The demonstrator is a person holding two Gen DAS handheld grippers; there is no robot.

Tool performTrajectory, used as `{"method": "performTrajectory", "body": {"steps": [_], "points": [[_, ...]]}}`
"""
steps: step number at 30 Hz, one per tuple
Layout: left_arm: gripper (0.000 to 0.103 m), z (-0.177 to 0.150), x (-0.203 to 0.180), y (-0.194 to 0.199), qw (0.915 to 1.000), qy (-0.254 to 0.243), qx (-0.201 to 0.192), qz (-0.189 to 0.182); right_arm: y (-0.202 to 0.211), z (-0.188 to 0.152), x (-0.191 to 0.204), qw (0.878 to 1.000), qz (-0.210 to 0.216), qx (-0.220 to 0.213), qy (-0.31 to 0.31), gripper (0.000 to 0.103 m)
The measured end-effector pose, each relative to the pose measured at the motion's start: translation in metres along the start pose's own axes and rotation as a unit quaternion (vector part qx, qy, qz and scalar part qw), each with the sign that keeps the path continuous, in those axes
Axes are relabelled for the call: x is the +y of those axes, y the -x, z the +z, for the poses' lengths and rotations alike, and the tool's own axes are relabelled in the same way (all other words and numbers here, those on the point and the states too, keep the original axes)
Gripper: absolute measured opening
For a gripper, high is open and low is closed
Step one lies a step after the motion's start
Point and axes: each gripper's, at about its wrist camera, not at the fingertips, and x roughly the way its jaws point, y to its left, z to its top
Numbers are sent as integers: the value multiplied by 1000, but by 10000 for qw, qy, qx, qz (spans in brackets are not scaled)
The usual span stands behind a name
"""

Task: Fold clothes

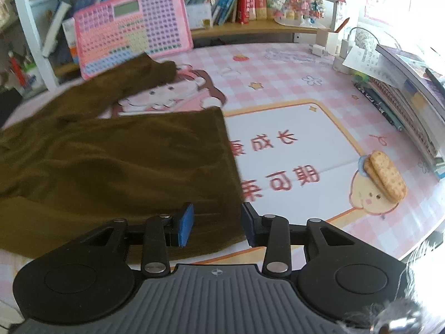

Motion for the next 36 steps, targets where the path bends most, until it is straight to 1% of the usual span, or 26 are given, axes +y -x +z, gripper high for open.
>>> {"method": "performTrajectory", "body": {"steps": [1, 4, 6, 9, 12, 17, 27, 33, 36], "points": [[51, -1, -2, -2, 10000, -15, 48, -61, 3, -1, 2, 10000, 11, -29, -47, 35], [51, -8, -10, -9, 9992, -120, 215, -310, 15, -9, 16, 9996, 245, -5, -162, 35], [51, -13, -15, -10, 9983, -217, 323, -444, 20, -15, 27, 9993, 371, 22, -92, 35], [51, -21, -21, -13, 9961, -379, 488, -625, 27, -21, 43, 9993, 308, -17, 227, 35], [51, -25, -26, -13, 9944, -505, 570, -729, 32, -24, 48, 9992, 258, -52, 293, 35], [51, -22, -26, -11, 9944, -498, 514, -783, 36, -24, 50, 9993, 222, -116, 292, 35], [51, -19, -38, -20, 9960, -461, 471, -611, 31, -11, 45, 9976, 416, -313, 450, 35], [51, -20, -55, -29, 9986, -317, 363, -238, 11, 8, 29, 9950, 746, -314, 590, 36], [51, -20, -70, -37, 9993, -201, 307, 2, -5, 25, 11, 9922, 1006, -246, 700, 36]]}}
